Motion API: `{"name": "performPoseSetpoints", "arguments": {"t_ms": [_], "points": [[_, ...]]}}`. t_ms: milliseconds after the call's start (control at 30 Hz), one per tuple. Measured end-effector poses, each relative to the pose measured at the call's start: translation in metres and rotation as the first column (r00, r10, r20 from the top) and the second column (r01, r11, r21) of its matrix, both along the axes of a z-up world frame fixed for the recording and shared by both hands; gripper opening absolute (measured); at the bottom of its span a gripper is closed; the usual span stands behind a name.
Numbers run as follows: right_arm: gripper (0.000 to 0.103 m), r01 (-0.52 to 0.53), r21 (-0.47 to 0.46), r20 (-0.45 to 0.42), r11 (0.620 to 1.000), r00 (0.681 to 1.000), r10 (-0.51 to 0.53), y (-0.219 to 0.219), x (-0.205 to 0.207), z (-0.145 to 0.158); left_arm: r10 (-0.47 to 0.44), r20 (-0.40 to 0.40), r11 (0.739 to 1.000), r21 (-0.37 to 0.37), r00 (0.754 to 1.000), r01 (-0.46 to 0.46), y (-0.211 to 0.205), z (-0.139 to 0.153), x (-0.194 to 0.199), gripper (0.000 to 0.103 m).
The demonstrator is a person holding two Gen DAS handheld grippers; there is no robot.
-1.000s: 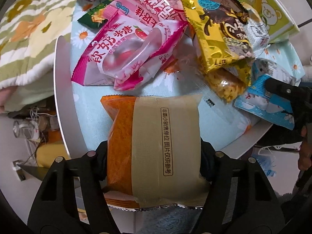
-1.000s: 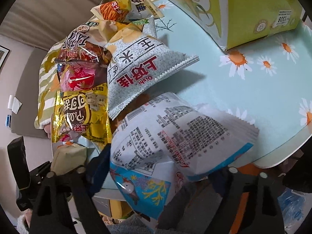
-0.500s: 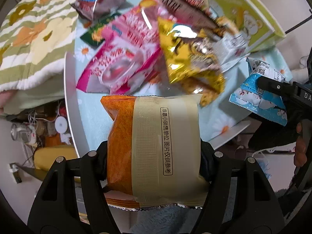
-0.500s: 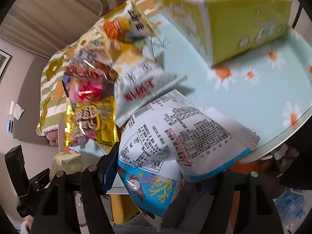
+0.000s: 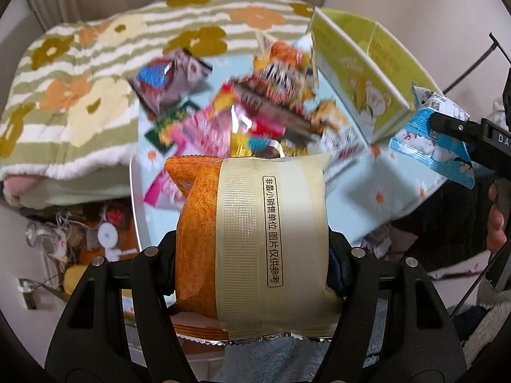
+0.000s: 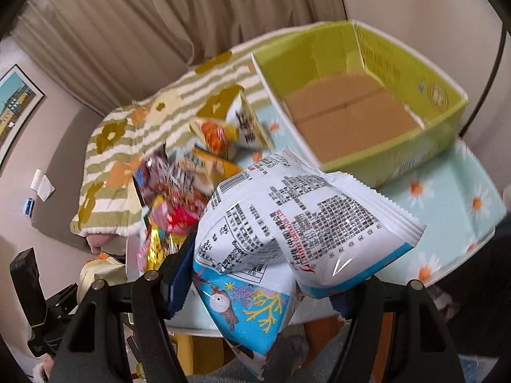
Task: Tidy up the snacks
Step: 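Carry both bags over the yellow box and open both tools to drop them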
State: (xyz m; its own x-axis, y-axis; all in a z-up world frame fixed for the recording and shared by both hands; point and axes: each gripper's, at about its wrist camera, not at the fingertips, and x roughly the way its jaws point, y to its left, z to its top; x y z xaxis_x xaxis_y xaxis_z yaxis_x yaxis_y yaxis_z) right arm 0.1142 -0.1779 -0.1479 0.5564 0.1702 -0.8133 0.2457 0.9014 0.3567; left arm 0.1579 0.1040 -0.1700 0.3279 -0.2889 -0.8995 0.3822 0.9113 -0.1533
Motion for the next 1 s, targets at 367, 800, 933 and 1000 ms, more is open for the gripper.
{"name": "performPoseSetpoints", "arguments": {"t_ms": [367,800,933,1000], "points": [[0.066,-0.137,-0.04,0.072,0.99,0.988,0.139,-0.096,0.032,0.027,0.102,0.101,0.995,-0.03,0.99,-0.1,-0.105,0.035,0.021,0.065],[0.066,-0.227,-0.122,0.056,0.966,0.97,0.235,-0.194,0.077,0.022,0.064,0.108,0.998,-0.034,0.992,-0.061,-0.265,0.049,0.089,0.065],[0.066,-0.218,-0.128,0.042,0.967,0.973,0.225,-0.205,0.082,0.014,0.022,0.091,1.0,-0.017,0.996,-0.021,-0.306,0.04,0.111,0.065],[0.066,-0.214,-0.127,0.033,0.969,0.975,0.219,-0.209,0.083,0.01,-0.001,0.075,1.0,-0.013,0.997,0.002,-0.322,0.031,0.121,0.065]]}}
